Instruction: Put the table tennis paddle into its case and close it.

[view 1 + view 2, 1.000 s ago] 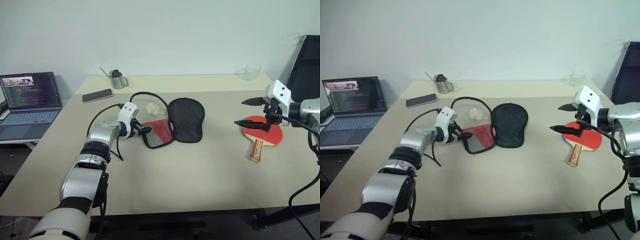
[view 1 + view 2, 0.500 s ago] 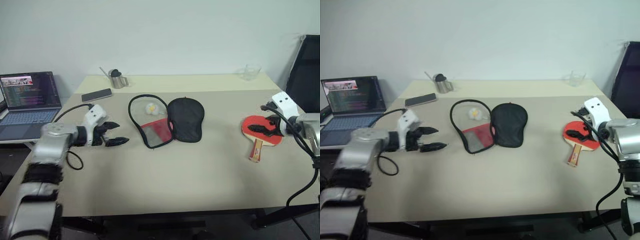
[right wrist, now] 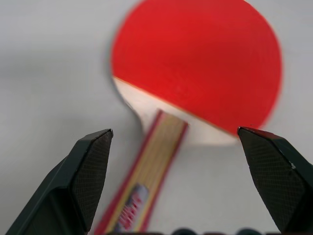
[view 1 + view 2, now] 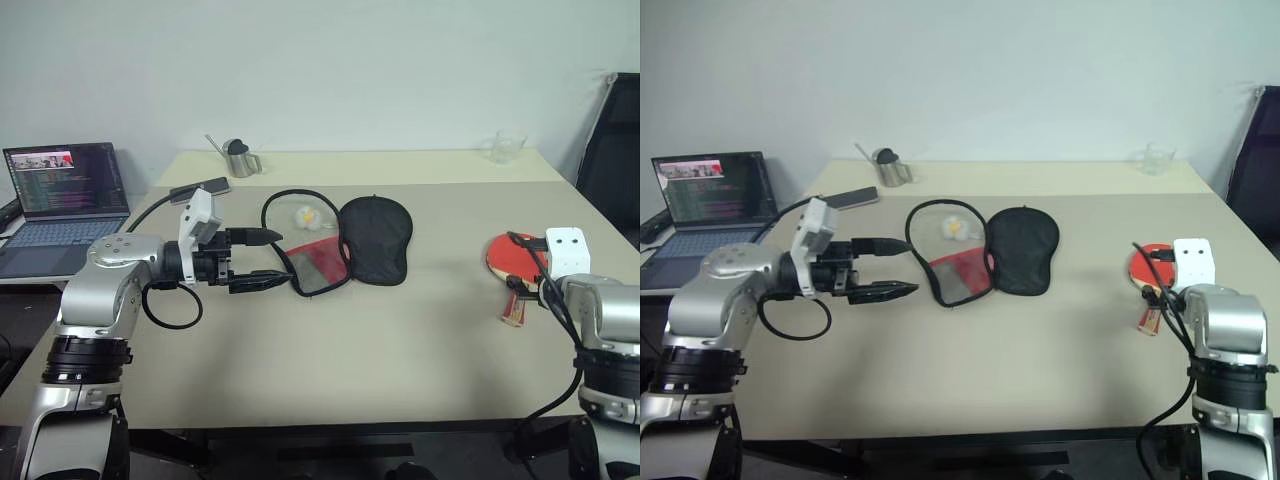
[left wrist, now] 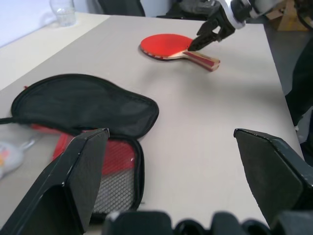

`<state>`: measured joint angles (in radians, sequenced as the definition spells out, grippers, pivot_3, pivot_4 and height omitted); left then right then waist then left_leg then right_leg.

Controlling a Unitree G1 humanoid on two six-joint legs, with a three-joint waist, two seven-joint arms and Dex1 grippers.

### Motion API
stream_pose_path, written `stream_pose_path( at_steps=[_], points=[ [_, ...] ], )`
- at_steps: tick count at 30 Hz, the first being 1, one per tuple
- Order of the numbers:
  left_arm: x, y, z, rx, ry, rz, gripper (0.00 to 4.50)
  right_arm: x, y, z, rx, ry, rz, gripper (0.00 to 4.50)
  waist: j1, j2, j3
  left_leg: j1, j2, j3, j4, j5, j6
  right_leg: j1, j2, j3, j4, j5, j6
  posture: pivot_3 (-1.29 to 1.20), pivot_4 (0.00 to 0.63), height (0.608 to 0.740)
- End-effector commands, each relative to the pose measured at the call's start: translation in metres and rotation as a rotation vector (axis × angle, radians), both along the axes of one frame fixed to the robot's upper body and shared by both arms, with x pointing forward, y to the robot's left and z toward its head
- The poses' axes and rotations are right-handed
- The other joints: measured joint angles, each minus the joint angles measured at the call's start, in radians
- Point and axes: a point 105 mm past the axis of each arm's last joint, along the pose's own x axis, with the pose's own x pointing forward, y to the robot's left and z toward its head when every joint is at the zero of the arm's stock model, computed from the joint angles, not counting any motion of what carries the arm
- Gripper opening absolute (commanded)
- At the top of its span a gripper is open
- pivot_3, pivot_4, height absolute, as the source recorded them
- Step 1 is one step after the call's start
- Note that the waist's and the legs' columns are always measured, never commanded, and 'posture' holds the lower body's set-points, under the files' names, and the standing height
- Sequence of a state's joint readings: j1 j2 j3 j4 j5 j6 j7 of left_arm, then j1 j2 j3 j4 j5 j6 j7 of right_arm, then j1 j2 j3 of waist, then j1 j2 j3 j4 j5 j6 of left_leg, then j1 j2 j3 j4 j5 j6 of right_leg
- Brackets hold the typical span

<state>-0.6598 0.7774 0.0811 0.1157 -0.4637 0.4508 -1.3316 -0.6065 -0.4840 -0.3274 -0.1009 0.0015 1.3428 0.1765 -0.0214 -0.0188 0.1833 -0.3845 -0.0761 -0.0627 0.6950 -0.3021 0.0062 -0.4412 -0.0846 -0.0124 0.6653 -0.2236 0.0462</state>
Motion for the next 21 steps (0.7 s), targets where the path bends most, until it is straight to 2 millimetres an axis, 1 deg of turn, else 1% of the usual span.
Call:
stream_pose_path(
  at_steps=[1, 8, 12, 16, 19, 21],
  points=[
    [0.001, -0.005, 0.010, -0.004, -0.044, -0.007, 4.46, -0.003, -0.012, 0.003, 0.011, -0.056, -0.110, 4.50, -0.004, 0.000, 0.000, 0.000, 0.000, 0.000, 0.000, 0.000, 0.000, 0.000, 0.000, 0.000, 0.000, 0.000, 0.000, 0.00, 0.150, 0.740],
    [0.005, -0.008, 0.011, -0.009, -0.049, -0.003, 4.46, 0.012, -0.008, -0.003, 0.096, -0.086, -0.147, 4.50, -0.010, 0.000, 0.000, 0.002, 0.000, 0.001, 0.000, 0.000, 0.000, 0.000, 0.001, 0.001, 0.001, 0.000, 0.000, 0.00, 0.150, 0.740],
    [0.004, -0.008, 0.010, -0.010, -0.050, 0.001, 4.46, 0.019, -0.002, -0.007, 0.151, -0.089, -0.149, 4.50, -0.010, 0.000, 0.000, 0.002, 0.000, 0.001, -0.001, 0.000, 0.000, 0.000, 0.001, 0.001, 0.000, 0.000, 0.000, 0.00, 0.150, 0.740],
    [0.004, -0.007, 0.009, -0.015, -0.052, 0.017, 4.46, 0.022, -0.005, -0.012, 0.181, -0.079, -0.207, 4.50, -0.011, 0.000, 0.000, 0.002, 0.001, 0.001, -0.001, 0.000, 0.001, 0.000, 0.001, 0.001, 0.000, 0.000, 0.000, 0.00, 0.150, 0.740],
    [0.004, -0.006, 0.008, -0.017, -0.052, 0.034, 4.46, 0.027, 0.003, -0.014, 0.204, -0.076, -0.196, 4.50, -0.011, 0.000, 0.000, 0.002, 0.000, 0.001, -0.001, 0.000, 0.001, 0.000, 0.001, 0.002, 0.000, 0.000, 0.000, 0.00, 0.150, 0.740],
    [0.003, -0.007, 0.006, -0.017, -0.051, 0.039, 4.46, 0.029, 0.004, -0.014, 0.200, -0.068, -0.207, 4.50, -0.011, 0.000, 0.000, 0.002, 0.001, 0.002, -0.001, 0.000, 0.001, 0.000, 0.001, 0.002, 0.000, 0.000, 0.000, 0.00, 0.150, 0.740]
  ],
)
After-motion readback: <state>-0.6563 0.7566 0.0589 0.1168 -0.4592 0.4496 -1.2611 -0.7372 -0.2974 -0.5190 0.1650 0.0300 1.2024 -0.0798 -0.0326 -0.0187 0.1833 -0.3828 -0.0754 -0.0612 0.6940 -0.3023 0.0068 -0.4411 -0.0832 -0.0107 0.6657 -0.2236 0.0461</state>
